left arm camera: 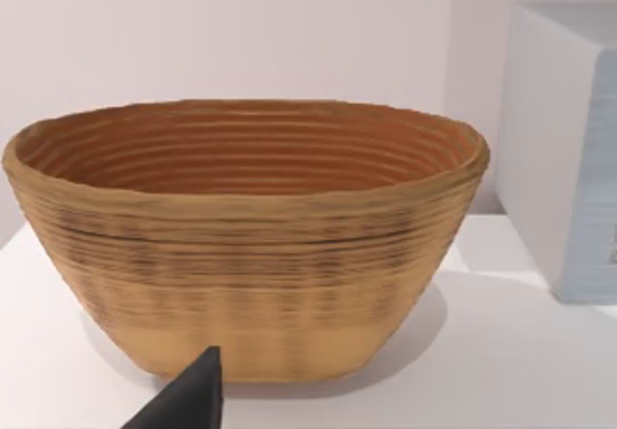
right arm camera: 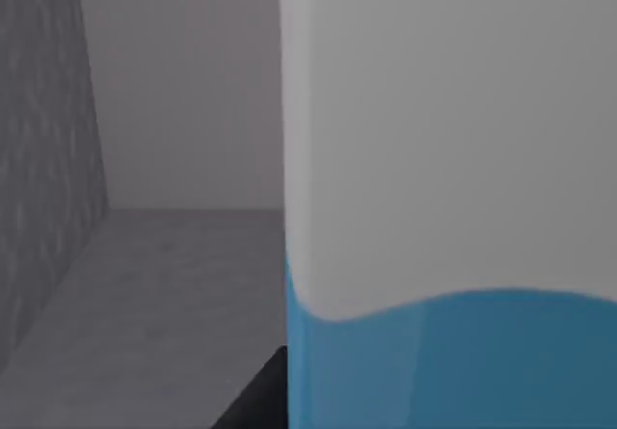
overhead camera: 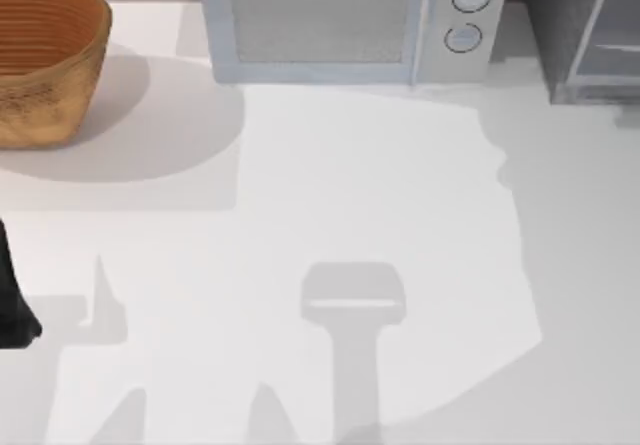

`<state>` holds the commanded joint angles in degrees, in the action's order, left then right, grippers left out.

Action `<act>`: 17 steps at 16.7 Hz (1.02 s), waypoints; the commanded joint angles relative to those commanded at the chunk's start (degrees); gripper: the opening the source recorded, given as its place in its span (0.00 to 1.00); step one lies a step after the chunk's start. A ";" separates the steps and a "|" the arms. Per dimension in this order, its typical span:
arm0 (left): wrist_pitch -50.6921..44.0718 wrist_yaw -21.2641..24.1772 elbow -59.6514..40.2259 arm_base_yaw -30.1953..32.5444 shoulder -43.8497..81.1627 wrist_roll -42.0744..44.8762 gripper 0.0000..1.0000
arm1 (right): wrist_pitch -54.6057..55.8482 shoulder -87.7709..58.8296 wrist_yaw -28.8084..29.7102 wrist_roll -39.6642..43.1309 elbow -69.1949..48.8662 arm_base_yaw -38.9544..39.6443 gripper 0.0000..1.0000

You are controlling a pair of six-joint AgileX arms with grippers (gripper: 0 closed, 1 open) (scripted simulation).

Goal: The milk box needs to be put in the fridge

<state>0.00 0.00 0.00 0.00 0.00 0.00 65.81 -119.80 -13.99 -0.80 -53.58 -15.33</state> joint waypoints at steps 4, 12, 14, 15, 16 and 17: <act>0.00 0.00 0.00 0.00 0.00 0.00 1.00 | 2.92 -4.79 -0.67 -0.07 -2.37 -0.65 0.00; 0.00 0.00 0.00 0.00 0.00 0.00 1.00 | 0.23 -7.17 -0.38 -0.19 -6.29 0.14 0.00; 0.00 0.00 0.00 0.00 0.00 0.00 1.00 | -3.00 -9.91 0.14 -0.18 -11.94 0.58 0.00; 0.00 0.00 0.00 0.00 0.00 0.00 1.00 | -4.92 -11.38 0.47 -0.17 -15.64 0.84 0.00; 0.00 0.00 0.00 0.00 0.00 0.00 1.00 | -6.95 -12.87 0.82 -0.15 -19.65 1.11 0.00; 0.00 0.00 0.00 0.00 0.00 0.00 1.00 | -9.02 -14.32 1.19 -0.14 -23.69 1.40 0.00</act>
<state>0.00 0.00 0.00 0.00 0.00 0.00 56.79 -134.11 -12.81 -0.93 -77.27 -13.93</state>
